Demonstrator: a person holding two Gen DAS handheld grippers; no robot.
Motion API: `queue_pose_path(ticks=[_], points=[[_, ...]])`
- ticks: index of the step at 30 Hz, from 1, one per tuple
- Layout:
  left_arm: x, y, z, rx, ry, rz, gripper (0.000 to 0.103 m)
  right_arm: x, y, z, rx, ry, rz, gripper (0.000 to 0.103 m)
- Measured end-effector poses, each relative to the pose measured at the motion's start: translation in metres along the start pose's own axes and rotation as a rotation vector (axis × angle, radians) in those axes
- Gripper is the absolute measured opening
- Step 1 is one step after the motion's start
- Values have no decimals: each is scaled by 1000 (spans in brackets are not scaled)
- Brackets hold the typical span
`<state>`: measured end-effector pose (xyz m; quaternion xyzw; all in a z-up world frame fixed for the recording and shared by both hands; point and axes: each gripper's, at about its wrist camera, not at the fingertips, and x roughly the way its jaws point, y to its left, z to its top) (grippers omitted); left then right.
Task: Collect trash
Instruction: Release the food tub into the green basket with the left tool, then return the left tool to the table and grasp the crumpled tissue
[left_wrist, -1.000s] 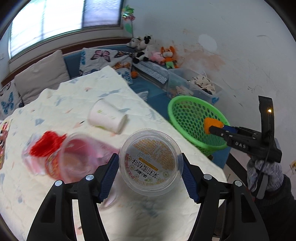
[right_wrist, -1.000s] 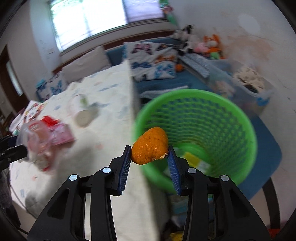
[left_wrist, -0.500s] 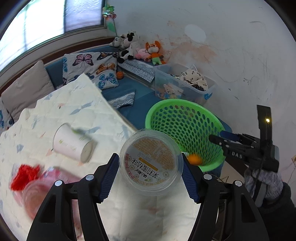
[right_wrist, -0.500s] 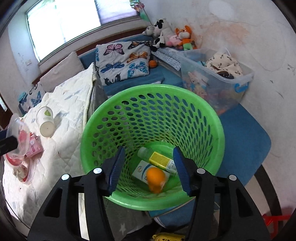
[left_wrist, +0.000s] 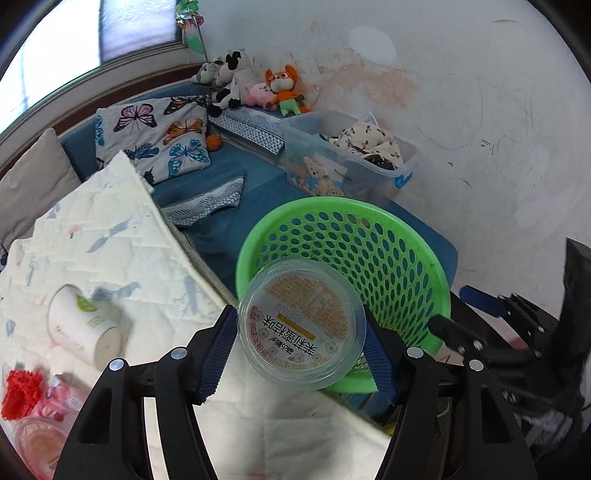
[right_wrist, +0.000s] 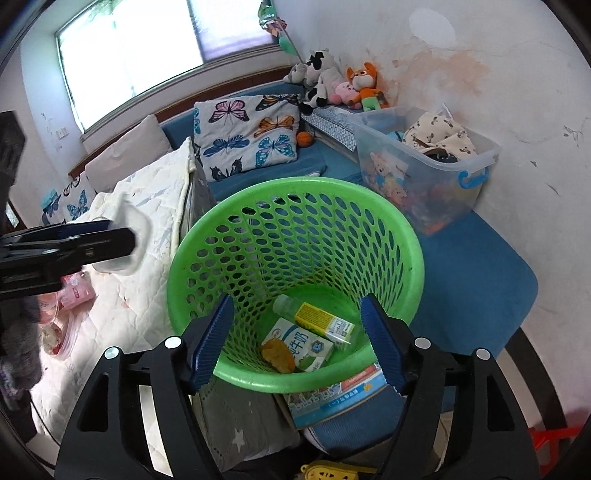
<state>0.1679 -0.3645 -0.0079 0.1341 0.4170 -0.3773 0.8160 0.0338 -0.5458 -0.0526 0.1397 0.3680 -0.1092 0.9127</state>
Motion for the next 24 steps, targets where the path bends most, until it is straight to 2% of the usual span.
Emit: queue_pose_path(ticks=[8, 10, 12, 14, 17, 24], points=[[29, -11, 9, -9, 36, -13, 64, -7, -7, -5, 23, -7, 1, 74], [32, -13, 11, -7, 35, -20, 65, -9, -10, -6, 28, -8, -2, 74], [34, -17, 13, -1, 28, -19, 71, -11, -12, -7, 34, -8, -2, 74], [34, -17, 14, -1, 16, -27, 78, -12, -12, -9, 37, -8, -5, 75], [31, -19, 13, 2, 6, -37, 79, -14, -13, -11, 43, -7, -5, 75], [5, -11, -4, 14, -25, 2, 79, -22, -2, -15, 32, -17, 21, 75]])
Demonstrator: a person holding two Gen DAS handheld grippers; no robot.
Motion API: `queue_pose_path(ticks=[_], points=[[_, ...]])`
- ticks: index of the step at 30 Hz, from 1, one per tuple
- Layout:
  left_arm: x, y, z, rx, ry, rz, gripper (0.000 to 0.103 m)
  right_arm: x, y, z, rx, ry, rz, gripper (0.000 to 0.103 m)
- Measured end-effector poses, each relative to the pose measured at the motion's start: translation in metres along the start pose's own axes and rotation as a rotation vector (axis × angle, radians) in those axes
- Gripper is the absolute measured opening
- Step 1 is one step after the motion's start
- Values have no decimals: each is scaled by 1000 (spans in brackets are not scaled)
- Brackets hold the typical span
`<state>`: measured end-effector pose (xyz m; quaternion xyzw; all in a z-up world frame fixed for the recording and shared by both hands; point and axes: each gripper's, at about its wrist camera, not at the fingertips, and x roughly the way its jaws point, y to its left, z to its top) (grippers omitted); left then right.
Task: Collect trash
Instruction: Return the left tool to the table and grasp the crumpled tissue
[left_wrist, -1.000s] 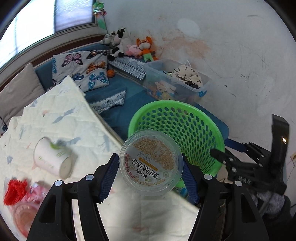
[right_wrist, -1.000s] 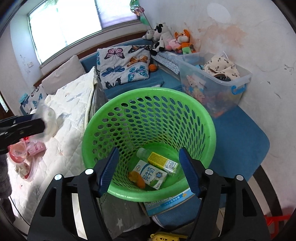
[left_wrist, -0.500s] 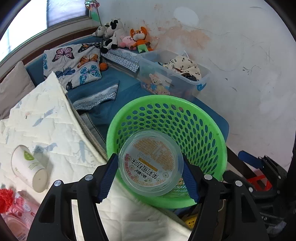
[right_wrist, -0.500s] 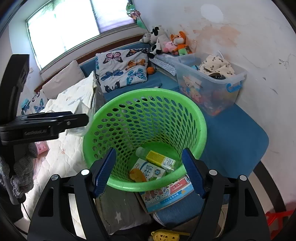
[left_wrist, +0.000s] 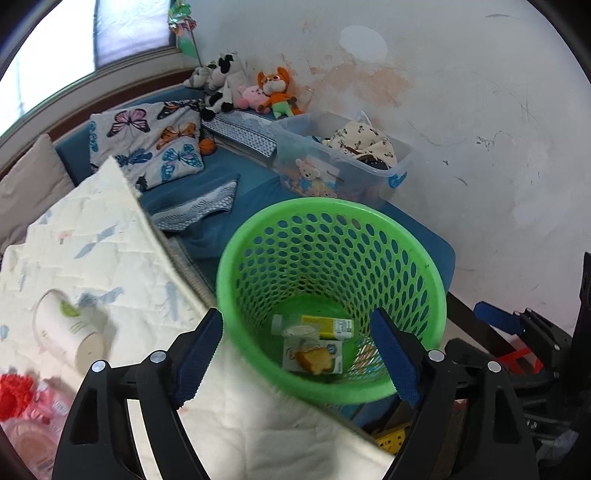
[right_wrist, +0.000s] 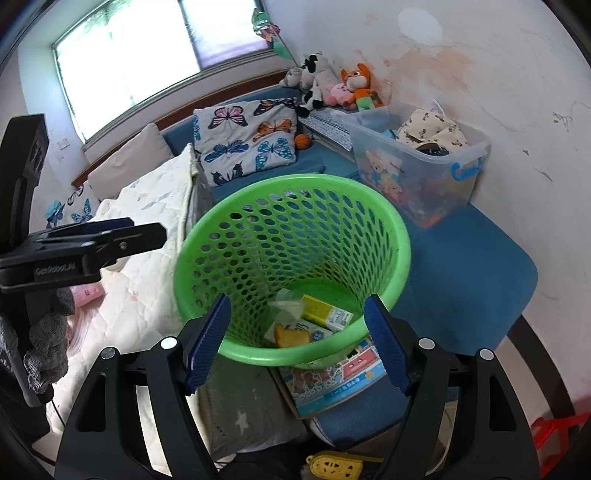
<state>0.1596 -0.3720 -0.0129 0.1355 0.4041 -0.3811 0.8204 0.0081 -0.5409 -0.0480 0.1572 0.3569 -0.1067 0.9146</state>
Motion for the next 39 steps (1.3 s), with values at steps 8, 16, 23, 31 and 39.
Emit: queue_pose_path(ticks=[8, 16, 23, 31, 39], points=[[-51, 29, -38, -47, -36, 62, 79, -8, 28, -6, -38, -6, 49, 76], [-106, 67, -85, -111, -80, 142, 79, -12, 61, -10, -89, -5, 100, 78], [-142, 109, -129, -191, -105, 237, 79, -9, 91, -15, -125, 9, 149, 78], [-141, 149, -172, -267, -55, 314, 79, -3, 124, -20, -174, 29, 188, 79], [-118, 165, -188, -289, -14, 338, 78, 5, 140, -26, -199, 56, 198, 79]])
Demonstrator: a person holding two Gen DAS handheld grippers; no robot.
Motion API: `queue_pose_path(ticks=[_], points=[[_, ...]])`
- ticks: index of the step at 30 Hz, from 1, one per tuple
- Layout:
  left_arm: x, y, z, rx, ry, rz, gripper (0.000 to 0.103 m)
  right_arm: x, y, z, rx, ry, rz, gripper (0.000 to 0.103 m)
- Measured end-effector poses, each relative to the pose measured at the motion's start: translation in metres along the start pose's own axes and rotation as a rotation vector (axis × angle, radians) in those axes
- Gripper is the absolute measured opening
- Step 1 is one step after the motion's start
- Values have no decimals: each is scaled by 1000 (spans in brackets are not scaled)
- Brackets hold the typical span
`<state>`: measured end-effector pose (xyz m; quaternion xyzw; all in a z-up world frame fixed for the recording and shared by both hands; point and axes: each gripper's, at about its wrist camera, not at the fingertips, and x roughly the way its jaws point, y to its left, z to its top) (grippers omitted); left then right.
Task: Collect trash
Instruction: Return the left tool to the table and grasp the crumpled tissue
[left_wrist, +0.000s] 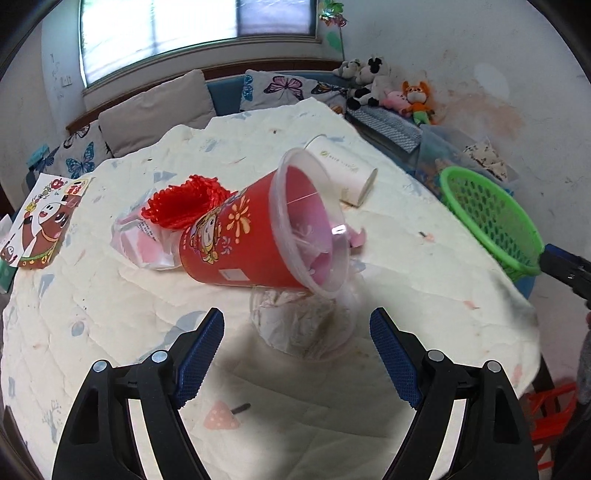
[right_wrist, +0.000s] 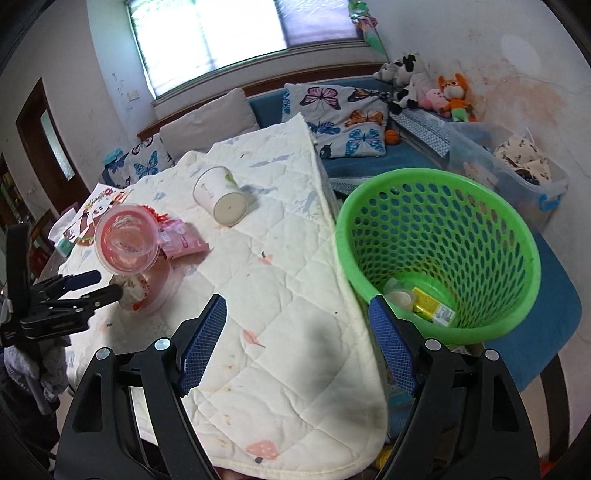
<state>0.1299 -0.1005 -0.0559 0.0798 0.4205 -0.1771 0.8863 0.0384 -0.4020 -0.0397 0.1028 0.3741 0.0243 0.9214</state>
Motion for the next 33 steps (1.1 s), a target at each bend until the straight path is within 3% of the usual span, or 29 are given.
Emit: queue_pose_path(ticks=[9, 20, 33], points=[[16, -1, -2, -1, 14, 17, 71, 10, 13, -4, -20, 30, 18, 79], [12, -2, -3, 13, -3, 1, 50, 17, 21, -7, -37, 48, 32, 79], [-14, 10, -7, -10, -23, -18, 47, 26, 36, -9, -67, 65, 71, 79]])
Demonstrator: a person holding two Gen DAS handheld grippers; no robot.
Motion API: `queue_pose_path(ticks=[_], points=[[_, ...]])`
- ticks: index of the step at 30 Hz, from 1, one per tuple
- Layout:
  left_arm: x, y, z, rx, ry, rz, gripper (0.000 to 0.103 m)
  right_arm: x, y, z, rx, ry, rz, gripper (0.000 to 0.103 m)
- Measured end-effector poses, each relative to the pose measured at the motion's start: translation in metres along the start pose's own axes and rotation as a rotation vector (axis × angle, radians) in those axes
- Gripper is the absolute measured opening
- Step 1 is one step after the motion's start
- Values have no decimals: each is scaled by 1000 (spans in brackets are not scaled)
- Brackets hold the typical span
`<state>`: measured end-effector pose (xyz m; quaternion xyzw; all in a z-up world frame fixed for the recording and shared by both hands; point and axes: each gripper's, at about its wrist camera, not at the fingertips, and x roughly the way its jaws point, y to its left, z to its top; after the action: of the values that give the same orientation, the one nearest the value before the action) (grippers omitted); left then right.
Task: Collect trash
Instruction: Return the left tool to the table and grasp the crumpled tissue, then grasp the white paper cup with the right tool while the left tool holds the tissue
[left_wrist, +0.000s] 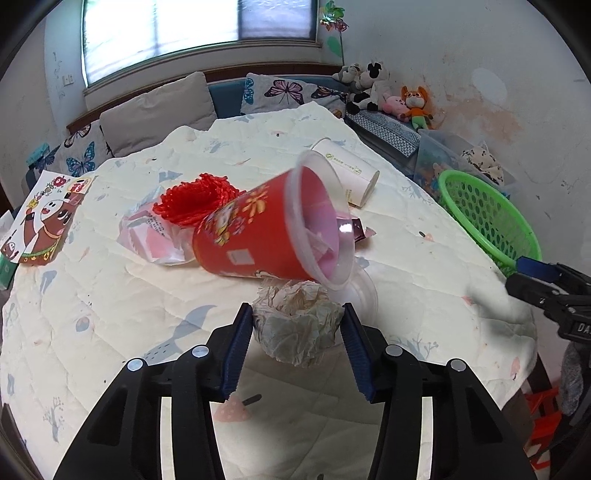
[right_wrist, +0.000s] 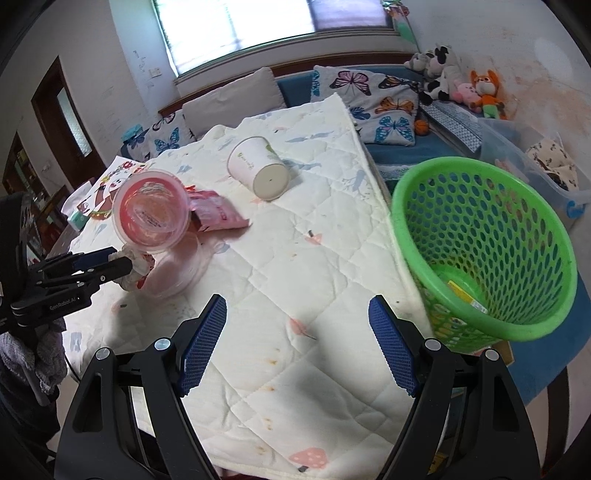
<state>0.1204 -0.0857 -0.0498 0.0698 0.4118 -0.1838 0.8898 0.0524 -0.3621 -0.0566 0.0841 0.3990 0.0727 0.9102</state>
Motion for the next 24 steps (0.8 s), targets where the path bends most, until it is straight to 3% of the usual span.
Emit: queue_pose_path(ticks=[24], points=[[-25, 33, -2, -55, -22, 24, 47, 24, 41, 6, -89, 36, 66, 79]])
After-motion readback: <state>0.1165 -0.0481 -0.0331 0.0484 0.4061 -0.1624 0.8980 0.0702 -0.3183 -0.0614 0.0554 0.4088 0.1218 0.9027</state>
